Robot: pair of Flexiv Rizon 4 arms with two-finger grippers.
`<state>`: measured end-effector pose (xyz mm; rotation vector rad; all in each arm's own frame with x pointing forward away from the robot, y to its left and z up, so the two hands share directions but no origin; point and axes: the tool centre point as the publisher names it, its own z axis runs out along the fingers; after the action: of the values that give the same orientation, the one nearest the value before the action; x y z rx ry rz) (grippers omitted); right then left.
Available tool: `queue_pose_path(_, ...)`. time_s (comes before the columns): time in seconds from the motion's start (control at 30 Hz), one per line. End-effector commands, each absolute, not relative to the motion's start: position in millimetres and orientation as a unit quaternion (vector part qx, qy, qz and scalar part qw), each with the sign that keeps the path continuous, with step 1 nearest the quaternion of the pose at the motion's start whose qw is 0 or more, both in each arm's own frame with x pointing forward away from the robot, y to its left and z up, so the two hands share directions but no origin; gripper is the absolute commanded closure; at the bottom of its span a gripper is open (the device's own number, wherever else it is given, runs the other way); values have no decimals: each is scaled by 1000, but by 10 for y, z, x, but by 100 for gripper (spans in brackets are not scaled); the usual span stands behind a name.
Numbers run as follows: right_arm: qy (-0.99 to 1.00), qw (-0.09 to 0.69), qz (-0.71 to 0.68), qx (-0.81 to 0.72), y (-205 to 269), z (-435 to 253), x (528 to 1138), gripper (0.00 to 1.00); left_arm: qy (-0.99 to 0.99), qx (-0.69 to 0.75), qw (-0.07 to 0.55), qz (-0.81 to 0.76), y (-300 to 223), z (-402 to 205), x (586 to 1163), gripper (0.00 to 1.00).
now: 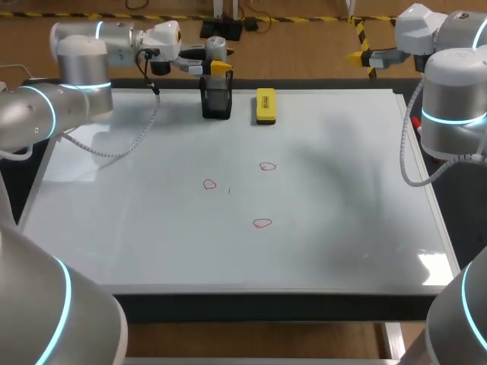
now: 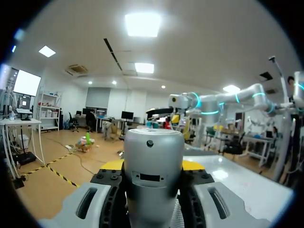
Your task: Pick up the inspection probe, press it on each red-marked spot on the whiteboard one by one, put down the probe, pick up the eraser, and wipe off all the red marks.
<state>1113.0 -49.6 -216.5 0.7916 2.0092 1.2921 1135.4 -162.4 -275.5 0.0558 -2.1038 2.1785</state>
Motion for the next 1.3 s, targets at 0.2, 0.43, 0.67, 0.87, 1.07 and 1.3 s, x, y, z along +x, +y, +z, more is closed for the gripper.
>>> queue_pose_path(0.2,760,307,488,299,-497,-2164,11135,0,-696,19,43,716,-1617,-2645,11202,100)
queue_pose_path(0.43,760,307,488,299,-497,-2164,11135,0,-696,17,30,718,-1628,-2508,11173,100)
queue_pose_path(0.67,760,307,488,299,-497,-2164,11135,0,-699,17,13,715,-1600,-2342,11188,100)
queue_pose_path(0.87,760,307,488,299,-497,-2164,11135,0,-701,20,4,713,-1571,-2218,11181,100)
queue_pose_path(1.07,760,307,488,299,-497,-2164,11135,0,-703,20,-1,711,-1572,-2072,11163,100)
queue_pose_path(1.3,760,307,488,299,-497,-2164,11135,0,-697,25,-6,716,-1554,-1928,11173,100)
